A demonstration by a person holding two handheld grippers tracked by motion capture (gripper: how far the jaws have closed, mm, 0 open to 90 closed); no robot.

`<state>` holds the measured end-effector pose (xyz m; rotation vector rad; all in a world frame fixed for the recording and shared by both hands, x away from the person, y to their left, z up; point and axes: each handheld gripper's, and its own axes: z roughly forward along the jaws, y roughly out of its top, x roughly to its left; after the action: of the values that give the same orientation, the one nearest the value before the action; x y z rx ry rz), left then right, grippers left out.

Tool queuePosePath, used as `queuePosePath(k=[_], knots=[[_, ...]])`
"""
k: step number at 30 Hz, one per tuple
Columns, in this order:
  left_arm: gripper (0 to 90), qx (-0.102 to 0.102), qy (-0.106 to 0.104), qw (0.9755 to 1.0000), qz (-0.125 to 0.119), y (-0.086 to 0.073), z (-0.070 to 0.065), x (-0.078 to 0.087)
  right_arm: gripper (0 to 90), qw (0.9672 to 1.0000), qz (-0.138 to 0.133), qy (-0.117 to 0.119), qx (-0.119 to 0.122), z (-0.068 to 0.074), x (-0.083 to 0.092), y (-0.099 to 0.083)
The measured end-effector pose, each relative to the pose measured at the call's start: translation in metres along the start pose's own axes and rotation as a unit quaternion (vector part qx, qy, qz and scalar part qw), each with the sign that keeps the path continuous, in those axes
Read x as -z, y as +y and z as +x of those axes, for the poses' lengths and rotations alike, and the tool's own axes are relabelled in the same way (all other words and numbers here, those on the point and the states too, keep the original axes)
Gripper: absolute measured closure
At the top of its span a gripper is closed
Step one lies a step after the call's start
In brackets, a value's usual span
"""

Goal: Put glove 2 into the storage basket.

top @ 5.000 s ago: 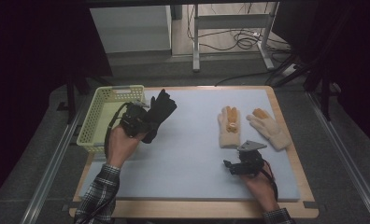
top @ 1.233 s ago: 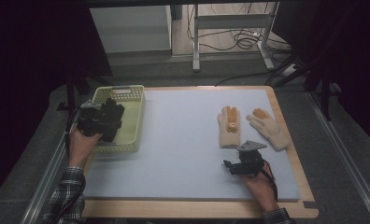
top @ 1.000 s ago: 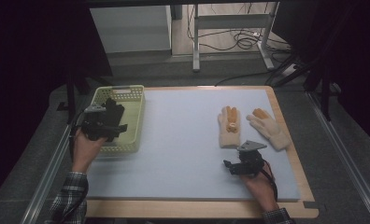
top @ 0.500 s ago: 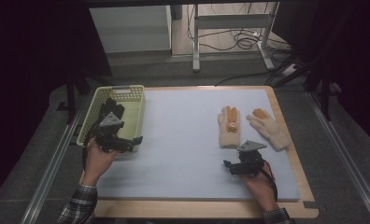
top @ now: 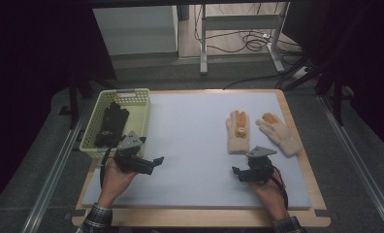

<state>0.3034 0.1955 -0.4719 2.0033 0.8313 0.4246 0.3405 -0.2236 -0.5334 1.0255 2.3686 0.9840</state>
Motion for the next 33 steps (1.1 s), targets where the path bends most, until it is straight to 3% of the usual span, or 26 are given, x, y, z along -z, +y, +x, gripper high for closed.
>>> queuePosePath(k=[6,11,15,17,21,25,27,30,33], knots=[[0.0,-0.017,-0.023,0.9996,-0.007,-0.009,-0.023,-0.008,17.8,1.0000,0.000,0.000,0.000,0.000,0.000,0.000],[0.0,-0.038,-0.026,0.9988,0.014,-0.023,-0.035,-0.019,17.8,1.0000,0.000,0.000,-0.001,0.000,0.000,0.000],[0.0,-0.038,-0.030,0.9982,0.037,-0.038,-0.038,-0.029,17.8,1.0000,0.000,0.002,-0.002,0.000,0.000,0.000],[0.0,-0.041,-0.019,0.9975,0.054,-0.045,-0.037,-0.033,17.8,1.0000,0.001,0.002,-0.003,0.000,0.000,0.000],[0.0,-0.028,-0.007,0.9968,0.075,-0.056,-0.031,-0.040,17.8,1.0000,0.001,0.003,-0.004,-0.001,0.000,0.000],[0.0,-0.018,0.012,0.9941,0.106,-0.064,-0.027,-0.047,17.8,1.0000,0.002,0.002,-0.005,-0.001,0.000,0.000],[0.0,-0.014,0.010,0.9938,0.110,-0.063,-0.026,-0.048,18.1,1.0000,0.002,0.002,-0.006,-0.001,0.000,0.000],[0.0,0.012,-0.004,0.9931,0.117,-0.063,-0.020,-0.049,21.3,0.9999,0.000,0.002,-0.012,-0.001,0.001,0.000],[1.1,0.010,0.000,0.9933,0.115,-0.063,-0.020,-0.049,25.2,0.9998,-0.004,0.006,-0.021,-0.003,0.003,0.000]])
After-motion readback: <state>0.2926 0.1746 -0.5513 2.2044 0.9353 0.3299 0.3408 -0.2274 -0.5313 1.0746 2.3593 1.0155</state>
